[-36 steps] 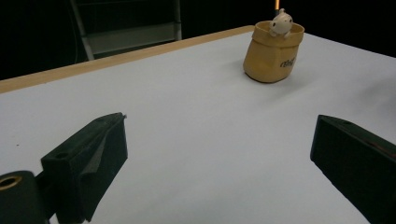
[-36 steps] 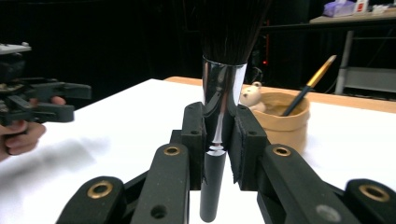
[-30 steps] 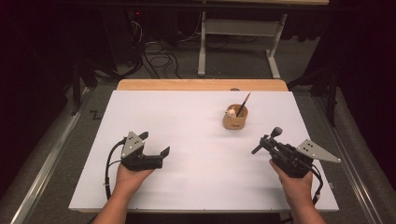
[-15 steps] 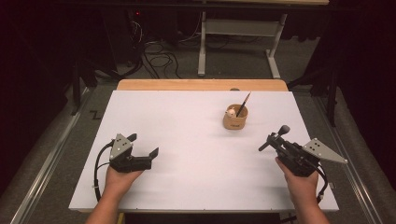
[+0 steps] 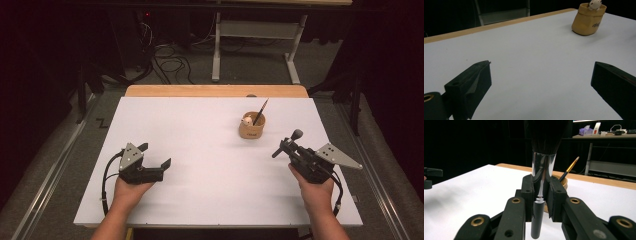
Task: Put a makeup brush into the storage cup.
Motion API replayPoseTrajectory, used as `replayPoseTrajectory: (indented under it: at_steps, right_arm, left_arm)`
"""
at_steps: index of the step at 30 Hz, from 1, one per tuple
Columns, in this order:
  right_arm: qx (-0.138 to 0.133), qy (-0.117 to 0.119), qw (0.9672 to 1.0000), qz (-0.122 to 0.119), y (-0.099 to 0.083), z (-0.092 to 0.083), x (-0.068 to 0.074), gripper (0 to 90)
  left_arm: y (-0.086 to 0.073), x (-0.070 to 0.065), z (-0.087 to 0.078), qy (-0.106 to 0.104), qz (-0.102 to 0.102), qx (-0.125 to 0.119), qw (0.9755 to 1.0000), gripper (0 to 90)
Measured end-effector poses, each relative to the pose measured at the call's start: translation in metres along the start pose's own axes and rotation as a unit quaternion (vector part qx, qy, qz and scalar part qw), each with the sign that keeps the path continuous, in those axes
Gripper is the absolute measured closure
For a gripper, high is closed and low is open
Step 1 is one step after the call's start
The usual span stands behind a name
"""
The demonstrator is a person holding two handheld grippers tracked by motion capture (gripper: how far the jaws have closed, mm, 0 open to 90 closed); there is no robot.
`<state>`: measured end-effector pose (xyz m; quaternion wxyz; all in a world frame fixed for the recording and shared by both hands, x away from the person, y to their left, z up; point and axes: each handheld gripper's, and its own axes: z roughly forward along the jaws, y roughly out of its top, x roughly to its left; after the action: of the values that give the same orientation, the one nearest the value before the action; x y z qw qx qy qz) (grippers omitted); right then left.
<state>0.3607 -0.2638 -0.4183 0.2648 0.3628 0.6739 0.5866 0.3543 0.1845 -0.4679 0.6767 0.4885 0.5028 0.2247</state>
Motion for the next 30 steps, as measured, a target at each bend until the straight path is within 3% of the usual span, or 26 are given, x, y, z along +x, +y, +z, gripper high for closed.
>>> replayPoseTrajectory:
  at_steps: [12, 21, 30]
  right_arm:
    - [0.004, -0.003, 0.9999, 0.010, 0.009, 0.021, -0.005, 79.1]
    - [0.005, -0.003, 0.9999, 0.012, 0.018, 0.034, -0.005, 79.1]
    - [0.003, 0.001, 1.0000, -0.003, 0.032, 0.048, -0.001, 79.1]
  left_arm:
    - [-0.004, -0.003, 0.003, -0.007, 0.001, 0.010, 0.9999, 3.9]
    - [-0.003, -0.006, -0.003, -0.008, -0.002, 0.005, 1.0000, 3.8]
    - [-0.001, -0.005, -0.010, -0.003, 0.001, 0.003, 1.0000, 3.7]
